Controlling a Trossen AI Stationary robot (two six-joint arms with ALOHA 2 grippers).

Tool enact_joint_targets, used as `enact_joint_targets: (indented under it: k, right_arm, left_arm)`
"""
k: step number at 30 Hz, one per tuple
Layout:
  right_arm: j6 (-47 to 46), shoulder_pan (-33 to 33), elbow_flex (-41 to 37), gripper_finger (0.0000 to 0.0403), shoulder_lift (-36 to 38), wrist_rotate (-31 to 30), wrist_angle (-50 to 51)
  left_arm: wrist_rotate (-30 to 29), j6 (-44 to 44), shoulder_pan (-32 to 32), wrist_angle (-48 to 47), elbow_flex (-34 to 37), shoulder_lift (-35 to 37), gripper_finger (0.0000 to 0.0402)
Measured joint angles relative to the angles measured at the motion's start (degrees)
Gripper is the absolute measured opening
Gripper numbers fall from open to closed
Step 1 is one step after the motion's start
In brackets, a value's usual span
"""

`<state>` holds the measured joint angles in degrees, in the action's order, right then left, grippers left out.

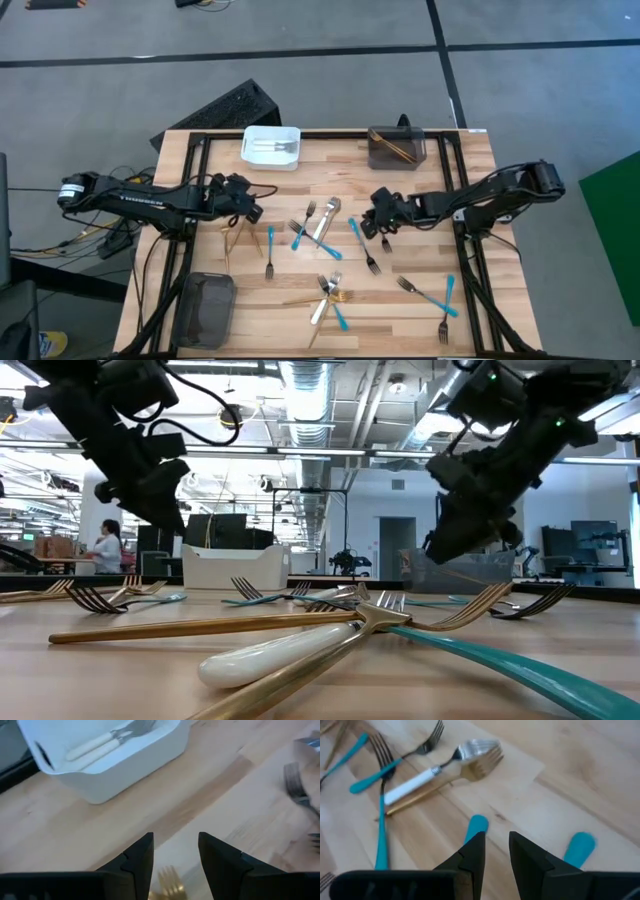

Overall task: Sort silverware by color (type)
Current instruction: Put the gold fork into the top black bin

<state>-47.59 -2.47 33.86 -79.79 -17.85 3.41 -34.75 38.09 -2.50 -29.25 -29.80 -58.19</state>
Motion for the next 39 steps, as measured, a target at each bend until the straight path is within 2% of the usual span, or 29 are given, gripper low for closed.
enact_joint_targets:
  k: [4,10,13,17,20,24,27,30,33,39]
  right_arm:
    - [1.08,0.00,1.69,0.0112,-2.90,-0.02,0.29]
    - [11.79,0.20,9.55,0.0112,-5.81,-0.04,3.37]
    - [15.78,0.20,14.04,0.0112,-5.61,-0.05,9.61]
    - [17.48,0.18,19.92,0.0112,-5.13,-0.13,22.90]
    - [17.52,0.18,22.88,0.0112,-5.13,-0.24,33.46]
    - [16.88,0.33,23.75,0.0112,-5.13,-0.36,39.79]
    - [16.18,1.43,23.75,0.0112,-5.14,-0.68,42.48]
    - [16.19,3.38,23.75,0.0112,-5.15,-2.27,44.08]
    - [16.17,6.47,23.76,0.0112,-5.15,-4.74,44.00]
    - [20.18,13.65,25.10,0.0112,-5.15,-5.42,44.10]
  left_arm:
    - [1.20,-1.17,0.13,0.23,0.00,-0.01,0.0143]
    - [1.24,-2.05,0.15,0.27,0.00,-0.02,0.0143]
    - [1.55,-2.05,0.36,0.20,0.00,-0.02,0.0144]
    - [1.63,-2.31,1.01,-0.12,0.00,-0.02,0.0144]
    - [-0.50,-2.93,1.49,-0.14,0.00,-0.02,0.0144]
    - [-5.65,-5.75,1.70,0.63,0.00,-0.02,0.0144]
    - [-9.20,-12.14,0.88,2.30,0.00,-0.02,0.0144]
    - [-10.14,-19.86,-1.83,6.71,0.00,-0.02,0.0144]
    - [-7.79,-27.86,-6.54,13.57,0.00,-0.02,0.0144]
    - [3.09,-37.17,-17.39,23.19,-0.02,-0.02,0.0144]
